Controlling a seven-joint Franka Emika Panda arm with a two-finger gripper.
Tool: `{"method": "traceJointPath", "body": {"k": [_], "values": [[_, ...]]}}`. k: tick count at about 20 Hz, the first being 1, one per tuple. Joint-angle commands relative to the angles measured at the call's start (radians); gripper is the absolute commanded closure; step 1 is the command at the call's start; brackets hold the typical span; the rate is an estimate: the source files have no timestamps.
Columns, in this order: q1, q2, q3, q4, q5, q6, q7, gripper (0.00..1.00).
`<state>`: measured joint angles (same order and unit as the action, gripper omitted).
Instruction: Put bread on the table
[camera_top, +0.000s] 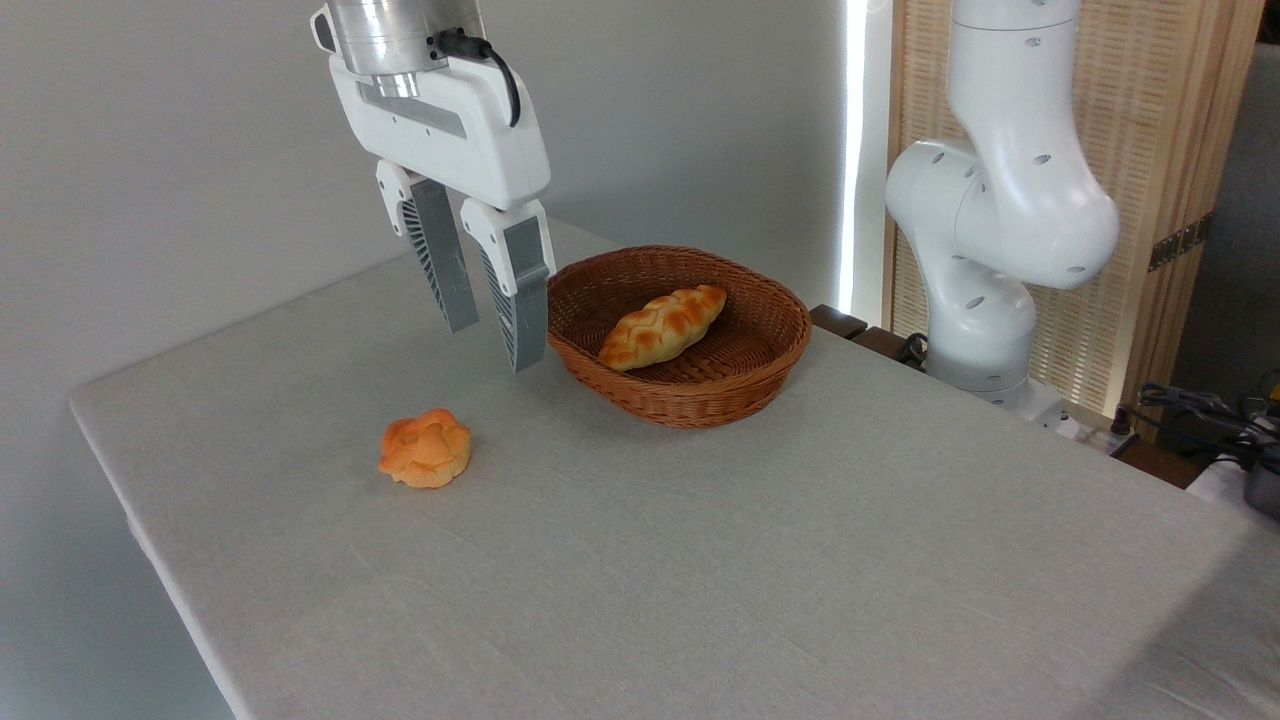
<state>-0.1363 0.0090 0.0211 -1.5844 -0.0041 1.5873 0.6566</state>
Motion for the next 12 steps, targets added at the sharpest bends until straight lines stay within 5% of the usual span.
{"method": "traceJointPath", "body": {"k": [1, 9, 12], "values": [[-0.009, -0.053, 0.011, -0.091, -0.062, 0.028, -0.002, 0.0], [-0.039, -0.267, 0.011, -0.396, -0.077, 0.074, 0.0, 0.0], [-0.11, -0.34, 0.007, -0.504, -0.102, 0.077, -0.005, 0.0]]}}
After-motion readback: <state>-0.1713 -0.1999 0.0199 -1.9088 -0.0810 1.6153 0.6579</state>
